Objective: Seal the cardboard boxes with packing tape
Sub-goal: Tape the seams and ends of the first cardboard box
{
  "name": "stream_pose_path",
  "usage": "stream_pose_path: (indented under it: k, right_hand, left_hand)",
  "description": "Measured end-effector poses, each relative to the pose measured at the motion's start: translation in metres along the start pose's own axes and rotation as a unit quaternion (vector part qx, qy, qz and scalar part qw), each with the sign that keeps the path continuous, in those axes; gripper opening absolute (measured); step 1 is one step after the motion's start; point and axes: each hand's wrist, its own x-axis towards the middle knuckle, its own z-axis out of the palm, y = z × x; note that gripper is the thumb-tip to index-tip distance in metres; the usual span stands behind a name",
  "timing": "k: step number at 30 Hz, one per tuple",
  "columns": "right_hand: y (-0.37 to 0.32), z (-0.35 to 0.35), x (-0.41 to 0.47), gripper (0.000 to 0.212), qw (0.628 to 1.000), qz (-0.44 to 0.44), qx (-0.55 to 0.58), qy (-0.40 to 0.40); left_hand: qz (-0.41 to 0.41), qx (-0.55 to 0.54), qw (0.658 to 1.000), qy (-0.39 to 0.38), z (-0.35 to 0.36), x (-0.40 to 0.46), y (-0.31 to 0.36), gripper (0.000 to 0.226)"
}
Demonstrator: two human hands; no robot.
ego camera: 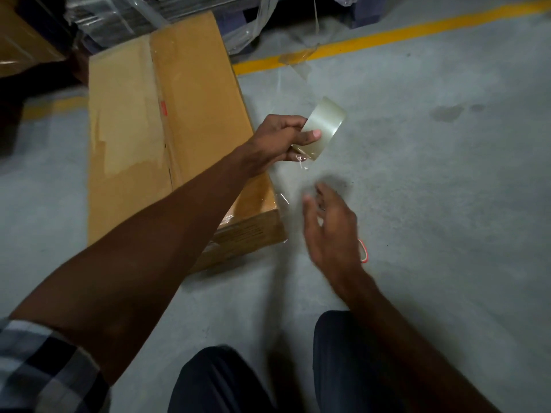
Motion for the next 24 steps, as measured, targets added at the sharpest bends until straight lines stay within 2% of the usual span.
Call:
stream_pose_path:
  k: [1,2,4,5,7,9,14,17,18,20,21,22,24]
  right_hand:
    - [-0.028,0.008,-0.012,0.05,0.997,-0.038,0.063,0.024]
    - [-0.048,0.021,-0.024,0.056,0.994,-0.064,0.093,0.01]
    - [-0.06,0.053,-0.045,0.061,0.991,-0.096,0.077,-0.05]
    - [-0.056,0.068,-0.05,0.06,0.991,-0.12,0.039,-0.05]
    - [-0.045,0.088,-0.051,0.058,0.987,-0.16,-0.012,-0.015]
    - [-0.044,0.096,-0.046,0.055,0.99,-0.138,0.025,0.033]
    - [-0.053,0.095,-0.045,0.055,0.982,-0.043,0.155,0.102]
    - [-0.05,0.091,-0.035,0.056,0.964,0.055,0.25,0.068]
    - [-0.045,0.083,-0.026,0.053,0.939,0.12,0.315,0.067]
    - [-0.025,0.052,0.004,0.042,0.835,0.272,0.463,0.12]
    - [-0.013,0.031,0.022,0.045,0.791,0.329,0.492,0.154]
    - [0.001,0.01,0.039,0.056,0.778,0.355,0.492,0.163]
    - [0.017,-0.028,0.074,0.069,0.828,0.343,0.426,0.12]
  left_hand:
    - [0.002,-0.005,1.0,0.002,0.001,0.0,0.0,0.013]
    - [0.005,-0.006,1.0,0.004,0.002,0.0,0.0,0.011]
    - [0.005,-0.005,1.0,0.007,0.004,0.0,0.0,0.012]
    - [0.005,-0.006,1.0,0.009,0.004,0.0,-0.001,0.014]
    - [0.008,-0.011,1.0,0.013,0.005,-0.002,-0.002,0.017]
    - [0.01,-0.016,1.0,0.017,0.007,-0.003,-0.001,0.02]
    - [0.011,0.001,1.0,0.024,0.008,-0.002,-0.003,0.025]
    - [0.039,0.052,0.998,0.019,0.008,-0.003,-0.008,0.024]
    - [0.066,0.086,0.994,0.015,0.009,-0.005,-0.008,0.02]
    - [0.139,0.175,0.975,-0.013,0.008,-0.009,-0.009,0.015]
    - [0.173,0.237,0.956,-0.027,0.007,-0.009,-0.012,0.018]
    - [0.187,0.304,0.934,-0.036,0.007,-0.01,-0.014,0.026]
    - [0.17,0.406,0.896,-0.052,0.008,-0.011,-0.017,0.038]
